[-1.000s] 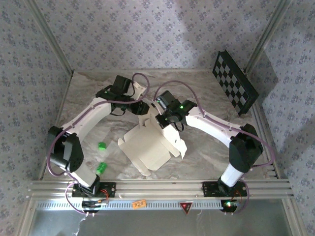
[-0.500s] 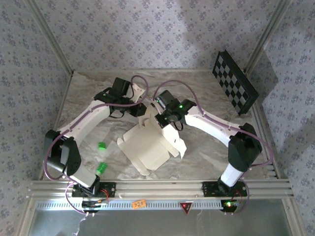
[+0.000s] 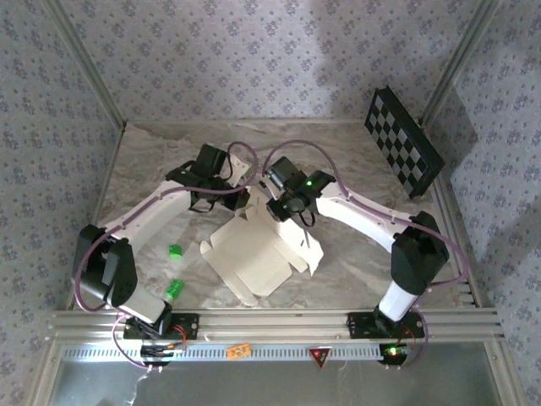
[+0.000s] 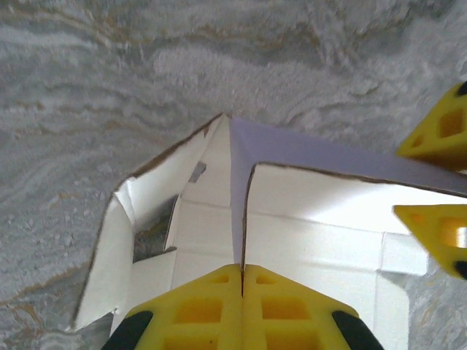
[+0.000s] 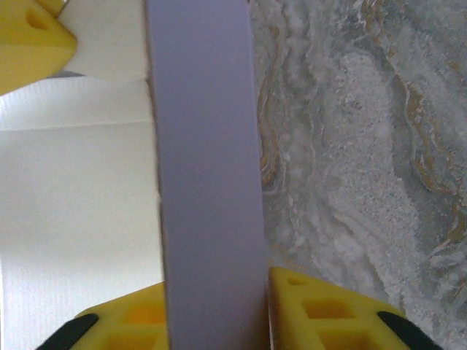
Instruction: Fold the paper box
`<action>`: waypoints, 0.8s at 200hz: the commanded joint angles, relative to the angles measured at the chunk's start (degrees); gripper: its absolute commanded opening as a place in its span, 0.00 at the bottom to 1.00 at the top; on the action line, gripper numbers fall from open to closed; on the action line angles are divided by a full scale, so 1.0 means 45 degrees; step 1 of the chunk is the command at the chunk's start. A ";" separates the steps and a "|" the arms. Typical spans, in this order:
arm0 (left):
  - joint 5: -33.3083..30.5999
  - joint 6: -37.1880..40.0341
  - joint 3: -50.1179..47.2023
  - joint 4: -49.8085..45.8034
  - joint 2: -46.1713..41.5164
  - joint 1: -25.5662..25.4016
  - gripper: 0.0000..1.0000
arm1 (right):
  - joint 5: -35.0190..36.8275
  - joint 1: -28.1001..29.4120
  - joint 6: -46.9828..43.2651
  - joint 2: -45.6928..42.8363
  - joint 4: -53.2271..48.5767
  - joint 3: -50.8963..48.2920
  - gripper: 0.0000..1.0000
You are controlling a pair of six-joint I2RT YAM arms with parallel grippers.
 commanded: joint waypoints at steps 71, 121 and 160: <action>-0.0346 -0.0268 -0.1382 0.0140 -0.0724 -0.0060 0.04 | -0.1699 0.0248 0.0306 -0.1211 -0.1301 0.1461 0.52; -0.0277 -0.0406 -0.1888 0.0513 -0.0990 -0.0060 0.04 | -0.2543 -0.0530 0.0330 -0.0895 -0.1044 0.0804 0.47; -0.0284 -0.0395 -0.2110 0.0644 -0.1088 -0.0060 0.05 | -0.3666 -0.1031 0.0132 -0.0549 -0.0469 -0.0177 0.42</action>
